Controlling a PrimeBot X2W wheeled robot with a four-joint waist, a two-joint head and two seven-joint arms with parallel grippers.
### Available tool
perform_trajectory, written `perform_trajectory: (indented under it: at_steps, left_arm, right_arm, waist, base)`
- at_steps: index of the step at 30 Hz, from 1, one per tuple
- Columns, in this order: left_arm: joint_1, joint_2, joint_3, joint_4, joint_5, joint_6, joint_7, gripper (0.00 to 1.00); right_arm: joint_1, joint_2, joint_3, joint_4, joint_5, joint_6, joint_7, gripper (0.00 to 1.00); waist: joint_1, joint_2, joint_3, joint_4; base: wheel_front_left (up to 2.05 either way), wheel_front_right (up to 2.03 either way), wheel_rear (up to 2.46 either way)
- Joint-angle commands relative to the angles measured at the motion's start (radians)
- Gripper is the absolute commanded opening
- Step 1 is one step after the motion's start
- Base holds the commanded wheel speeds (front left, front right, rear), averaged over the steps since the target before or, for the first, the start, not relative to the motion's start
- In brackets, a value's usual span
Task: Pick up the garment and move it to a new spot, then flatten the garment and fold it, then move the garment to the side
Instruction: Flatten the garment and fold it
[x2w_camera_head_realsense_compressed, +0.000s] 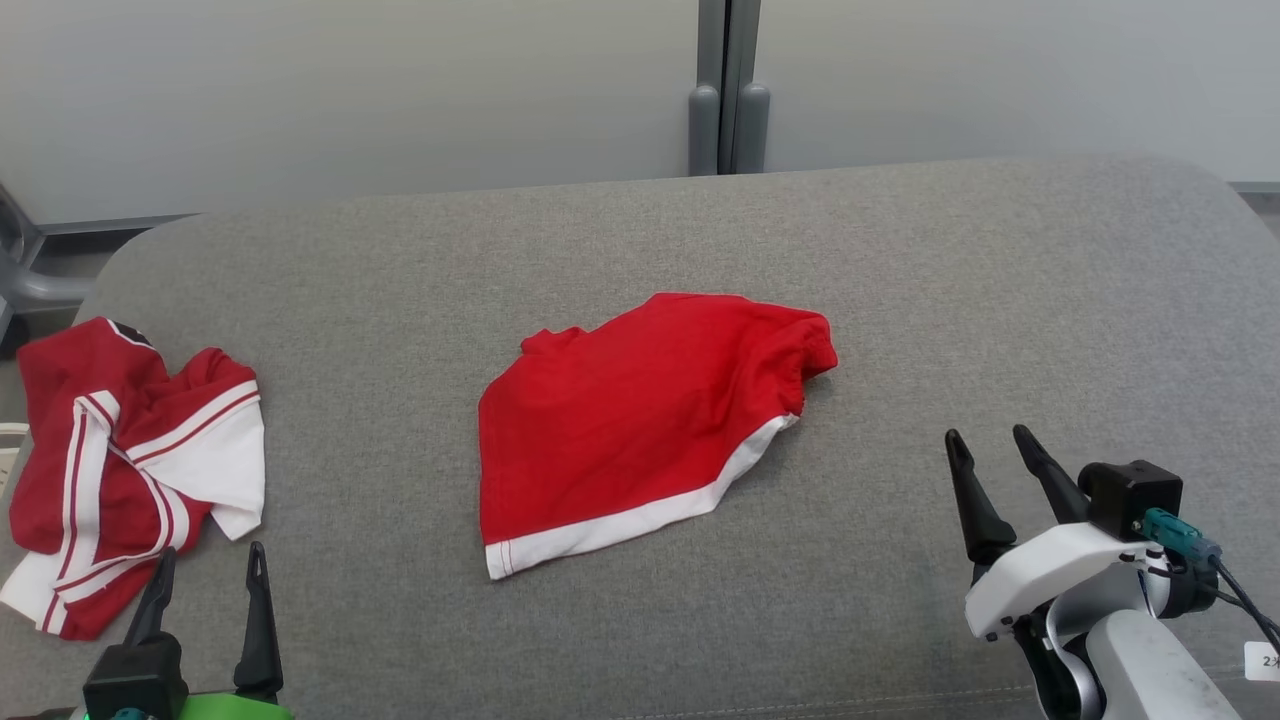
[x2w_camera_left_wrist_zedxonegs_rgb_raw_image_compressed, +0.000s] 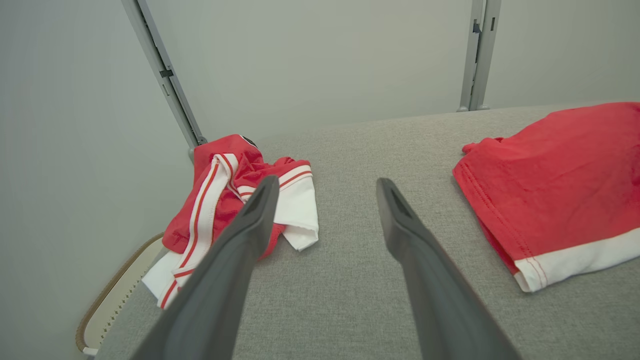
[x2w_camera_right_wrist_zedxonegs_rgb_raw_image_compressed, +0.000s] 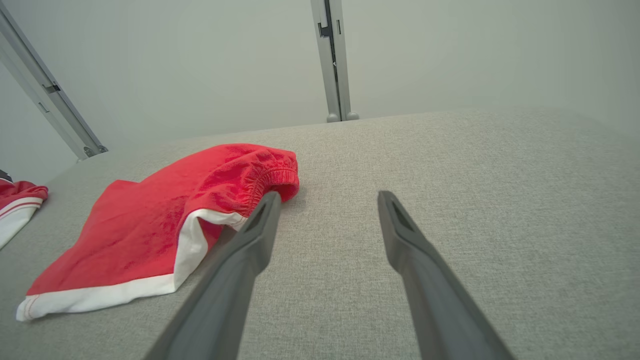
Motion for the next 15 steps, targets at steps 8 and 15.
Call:
perform_trajectory:
  at_steps: [8, 15]
  left_arm:
    - [-0.012, 0.012, -0.008, -0.004, -0.012, 0.007, -0.006, 1.00]
    - [-0.019, 0.013, -0.016, -0.007, -0.021, 0.004, -0.010, 1.00]
  right_arm:
    - [0.015, -0.021, 0.068, -0.019, 0.047, -0.001, -0.010, 1.00]
    - [0.006, -0.043, 0.089, -0.009, 0.066, -0.001, -0.020, 1.00]
  waist:
    - [0.0000, 0.0000, 0.001, 0.001]
    - [0.0000, 0.0000, 0.000, 0.006]
  base:
    - [0.00, 0.00, 0.00]
    - [0.00, 0.00, 0.00]
